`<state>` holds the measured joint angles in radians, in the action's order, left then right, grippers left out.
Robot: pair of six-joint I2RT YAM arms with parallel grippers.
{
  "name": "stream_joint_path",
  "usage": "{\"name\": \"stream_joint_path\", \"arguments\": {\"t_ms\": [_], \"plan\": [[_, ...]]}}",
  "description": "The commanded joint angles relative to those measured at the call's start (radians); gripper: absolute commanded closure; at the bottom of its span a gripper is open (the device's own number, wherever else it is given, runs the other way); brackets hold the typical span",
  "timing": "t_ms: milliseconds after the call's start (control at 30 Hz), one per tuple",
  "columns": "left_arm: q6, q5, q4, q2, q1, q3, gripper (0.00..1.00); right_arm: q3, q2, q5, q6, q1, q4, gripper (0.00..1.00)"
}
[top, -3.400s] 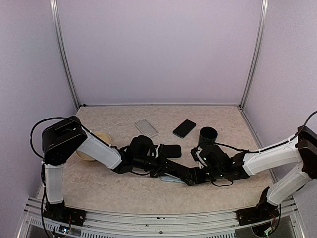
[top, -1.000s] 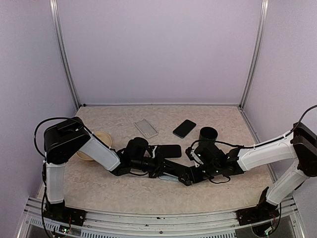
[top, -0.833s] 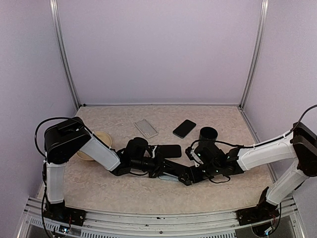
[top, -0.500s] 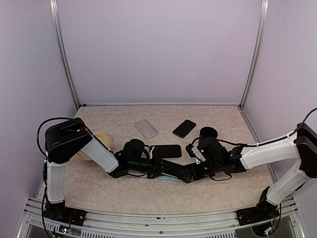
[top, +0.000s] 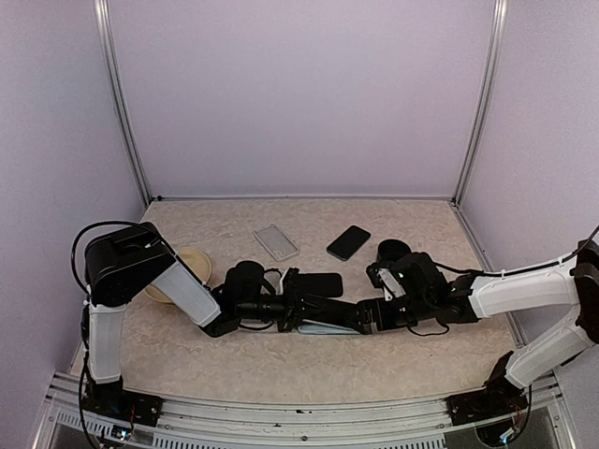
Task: Put the phone into the phone case
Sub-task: Install the phone into the phone case.
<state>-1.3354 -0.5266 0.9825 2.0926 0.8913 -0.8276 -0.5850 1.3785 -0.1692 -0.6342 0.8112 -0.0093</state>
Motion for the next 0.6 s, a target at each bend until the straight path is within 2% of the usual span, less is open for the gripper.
{"name": "stream_joint_path", "arguments": {"t_ms": [0,367,567], "plan": [[-0.007,-0.026,0.159,-0.016,-0.005,0.003,1.00,0.021,0.031,-0.076,-0.052,-0.009,0.107,0.01],[-0.007,-0.034,0.214,-0.017,0.010,0.007,1.00,0.024,0.078,-0.213,-0.108,-0.014,0.298,0.05],[0.007,-0.045,0.229,-0.023,0.019,0.004,1.00,0.058,0.063,-0.329,-0.177,-0.063,0.418,0.09]]}}
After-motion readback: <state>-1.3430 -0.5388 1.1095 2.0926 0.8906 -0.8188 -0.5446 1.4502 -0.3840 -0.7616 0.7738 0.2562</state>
